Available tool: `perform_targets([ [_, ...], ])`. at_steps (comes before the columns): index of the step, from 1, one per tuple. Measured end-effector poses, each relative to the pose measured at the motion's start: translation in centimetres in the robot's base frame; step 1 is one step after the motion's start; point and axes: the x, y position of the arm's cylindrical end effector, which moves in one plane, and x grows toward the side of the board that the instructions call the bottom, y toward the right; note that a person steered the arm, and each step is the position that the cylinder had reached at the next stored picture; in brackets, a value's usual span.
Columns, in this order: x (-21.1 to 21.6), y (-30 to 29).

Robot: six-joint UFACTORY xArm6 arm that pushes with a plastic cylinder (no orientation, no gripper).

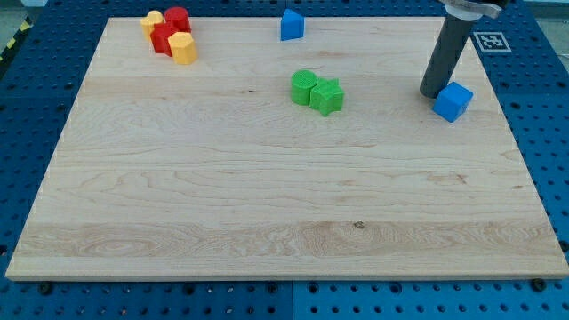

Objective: Point at the green star

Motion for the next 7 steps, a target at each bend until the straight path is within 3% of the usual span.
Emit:
perform_targets([
  [4,1.2,0.1],
  [7,3.0,-4.9],
])
